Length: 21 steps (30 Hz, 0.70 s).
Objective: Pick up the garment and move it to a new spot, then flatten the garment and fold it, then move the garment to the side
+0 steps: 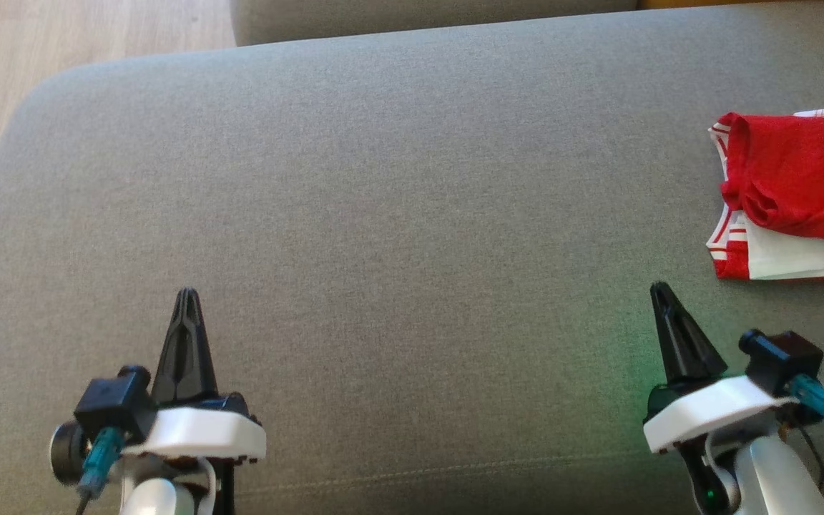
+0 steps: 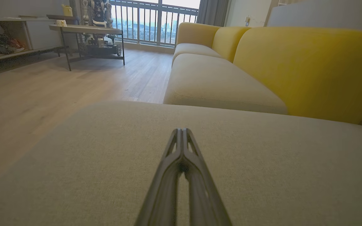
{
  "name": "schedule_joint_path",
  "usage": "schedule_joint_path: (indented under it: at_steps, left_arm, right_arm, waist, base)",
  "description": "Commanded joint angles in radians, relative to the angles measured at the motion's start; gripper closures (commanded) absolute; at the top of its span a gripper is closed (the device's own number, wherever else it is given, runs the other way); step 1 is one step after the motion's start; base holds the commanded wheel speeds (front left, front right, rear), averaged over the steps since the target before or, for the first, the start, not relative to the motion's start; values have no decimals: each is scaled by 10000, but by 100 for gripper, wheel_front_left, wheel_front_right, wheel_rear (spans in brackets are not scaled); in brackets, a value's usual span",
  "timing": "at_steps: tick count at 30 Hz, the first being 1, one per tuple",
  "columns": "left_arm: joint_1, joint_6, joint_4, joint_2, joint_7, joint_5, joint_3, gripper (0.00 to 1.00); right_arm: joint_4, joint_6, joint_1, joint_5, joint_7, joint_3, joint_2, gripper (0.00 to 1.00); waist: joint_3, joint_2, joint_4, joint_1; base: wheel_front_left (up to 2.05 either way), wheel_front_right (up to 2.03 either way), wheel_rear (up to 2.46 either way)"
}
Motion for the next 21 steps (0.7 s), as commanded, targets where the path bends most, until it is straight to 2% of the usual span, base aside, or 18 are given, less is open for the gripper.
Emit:
schedule_joint_path:
  at_steps: [1,21]
  left_arm:
    - [-171,-31,-308,18,41,-327,34,100]
    - [-378,-507,157,172,488,-2776,277,100]
  right_arm:
    - [-278,0,-227,313,55,-30,-3,100]
    - [-339,-1,-177,2560,644,-166,-1,100]
  waist:
    - [-23,0,-2,0]
    - [-206,0,-2,0]
  base:
    - [0,0,0]
    - [0,0,0]
